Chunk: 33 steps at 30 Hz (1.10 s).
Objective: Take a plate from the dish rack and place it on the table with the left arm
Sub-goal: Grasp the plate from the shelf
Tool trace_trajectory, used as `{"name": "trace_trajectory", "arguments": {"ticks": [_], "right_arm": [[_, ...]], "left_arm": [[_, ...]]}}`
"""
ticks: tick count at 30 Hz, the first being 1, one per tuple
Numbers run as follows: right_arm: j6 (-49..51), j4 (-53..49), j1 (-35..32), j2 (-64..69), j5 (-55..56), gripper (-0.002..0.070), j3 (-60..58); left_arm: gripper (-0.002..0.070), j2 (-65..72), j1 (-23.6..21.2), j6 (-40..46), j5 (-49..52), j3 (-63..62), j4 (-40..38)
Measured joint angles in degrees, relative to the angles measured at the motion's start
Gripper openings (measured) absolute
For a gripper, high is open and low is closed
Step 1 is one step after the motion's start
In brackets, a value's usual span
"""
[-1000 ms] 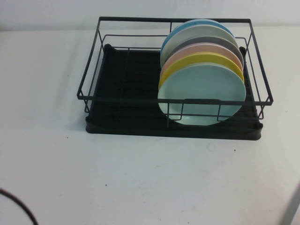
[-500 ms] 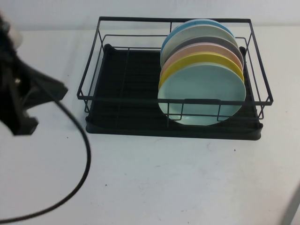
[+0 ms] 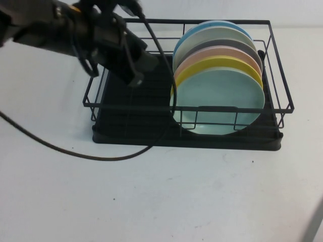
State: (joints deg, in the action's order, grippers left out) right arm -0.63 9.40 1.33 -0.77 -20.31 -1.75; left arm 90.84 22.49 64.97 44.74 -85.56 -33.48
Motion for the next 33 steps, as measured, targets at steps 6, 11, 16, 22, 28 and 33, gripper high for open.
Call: {"name": "trace_trajectory", "arguments": {"ticks": [6,11,16,22,28,33], "right_arm": [[0.00,0.00,0.00,0.00,0.00,-0.0018,0.00],[0.00,0.00,0.00,0.00,0.00,-0.0018,0.00],[0.00,0.00,0.00,0.00,0.00,-0.0018,0.00],[0.00,0.00,0.00,0.00,0.00,-0.0018,0.00],[0.00,0.00,0.00,0.00,0.00,-0.0018,0.00],[0.00,0.00,0.00,0.00,0.00,-0.0018,0.00]], "left_arm": [[0.0335,8.67,5.02,4.51,-2.64,-2.99,0.00],[0.0340,12.54,7.83,5.07,-3.98,-5.52,0.00],[0.0342,14.77,8.93,5.84,-6.06,-6.78,0.00],[0.0342,16.49,9.36,6.19,-10.38,-6.81,-0.65],[0.0342,19.54,9.59,7.15,-13.20,-6.92,-3.94],[0.0333,21.85,9.59,8.68,-14.18,-6.92,-4.93]]}}
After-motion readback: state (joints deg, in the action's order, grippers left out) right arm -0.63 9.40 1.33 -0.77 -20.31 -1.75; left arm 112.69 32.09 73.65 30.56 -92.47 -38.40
